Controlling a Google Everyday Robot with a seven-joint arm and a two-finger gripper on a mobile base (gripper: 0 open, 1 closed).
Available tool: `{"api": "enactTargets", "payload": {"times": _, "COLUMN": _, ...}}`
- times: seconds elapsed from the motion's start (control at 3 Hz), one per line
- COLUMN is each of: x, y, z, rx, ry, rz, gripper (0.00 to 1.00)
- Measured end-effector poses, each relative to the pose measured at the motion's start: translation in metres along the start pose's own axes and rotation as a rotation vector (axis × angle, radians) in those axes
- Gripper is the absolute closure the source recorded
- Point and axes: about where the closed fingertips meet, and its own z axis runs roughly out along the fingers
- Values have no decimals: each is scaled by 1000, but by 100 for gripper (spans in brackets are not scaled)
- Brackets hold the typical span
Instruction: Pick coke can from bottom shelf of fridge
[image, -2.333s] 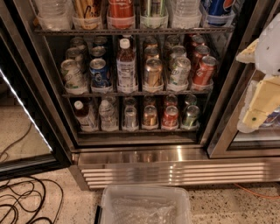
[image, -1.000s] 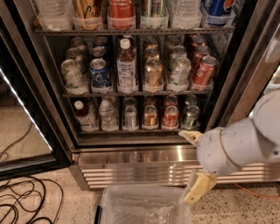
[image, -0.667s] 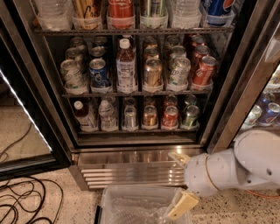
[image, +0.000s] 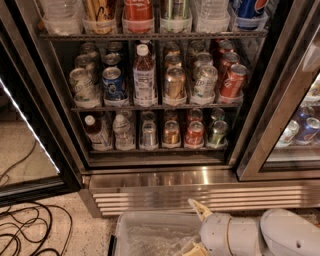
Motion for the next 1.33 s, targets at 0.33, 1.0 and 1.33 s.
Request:
{"api": "enactTargets", "payload": {"times": 0.33, "x": 14, "y": -5, "z": 15, "rx": 100, "ry": -84, "rz": 86, "gripper": 0}}
{"api": "enactTargets", "payload": {"times": 1.0, "x": 14, "y": -46, "z": 28, "rx": 271, "ry": -240, "rz": 77, "gripper": 0}}
{"api": "enactTargets", "payload": {"times": 1.33, "x": 2, "y": -52, "z": 22, "rx": 337, "ry": -337, "rz": 1, "gripper": 0}}
